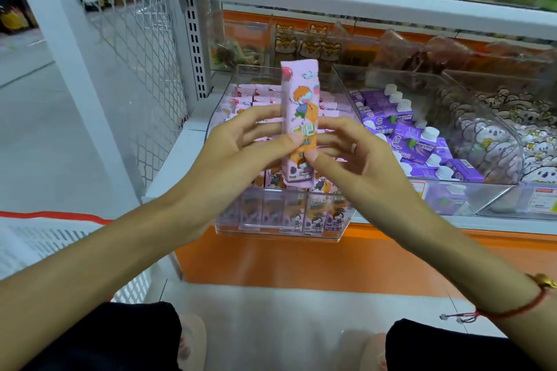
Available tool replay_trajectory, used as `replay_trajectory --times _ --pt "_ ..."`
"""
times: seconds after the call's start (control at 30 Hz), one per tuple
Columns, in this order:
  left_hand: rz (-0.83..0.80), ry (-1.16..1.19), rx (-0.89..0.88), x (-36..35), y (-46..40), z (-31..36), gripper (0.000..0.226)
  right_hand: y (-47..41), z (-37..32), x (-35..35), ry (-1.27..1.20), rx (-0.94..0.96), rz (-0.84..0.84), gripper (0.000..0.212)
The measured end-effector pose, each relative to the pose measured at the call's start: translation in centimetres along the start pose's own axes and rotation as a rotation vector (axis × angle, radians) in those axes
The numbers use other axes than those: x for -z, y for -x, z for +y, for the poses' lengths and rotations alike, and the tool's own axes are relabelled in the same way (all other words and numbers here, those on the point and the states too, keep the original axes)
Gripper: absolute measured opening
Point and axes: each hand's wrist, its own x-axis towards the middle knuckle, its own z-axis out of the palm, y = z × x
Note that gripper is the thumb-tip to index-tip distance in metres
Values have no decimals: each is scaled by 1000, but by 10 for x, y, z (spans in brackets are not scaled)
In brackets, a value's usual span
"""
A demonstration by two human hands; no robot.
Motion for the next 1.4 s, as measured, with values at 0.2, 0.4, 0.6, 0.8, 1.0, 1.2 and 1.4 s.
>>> replay_trajectory --times 0.2,0.4,0.6,0.8,1.0,1.2,1.4 --pt "156 -172 -241 13 -4 4 53 -9 -1 -3 144 86 11 28" --pt "333 -205 -380 32 -15 9 33 -49 5 -14 218 109 21 37" --pt "428 -347 -458 64 -54 10 37 -104 34 -25 723 23 -129 48" --pt "232 -801 -449 79 -83 2 46 -103 49 -28 929 47 -175 43" --pt "8 -1180 -335 83 -111 5 60 -100 50 -27 960 91 -183 45" --pt "-86 -1511 -166 74 -144 2 49 -102 53 -28 957 84 -181 45" --pt "-77 -1471 -108 63 -138 7 30 -108 50 -26 977 44 -235 45"
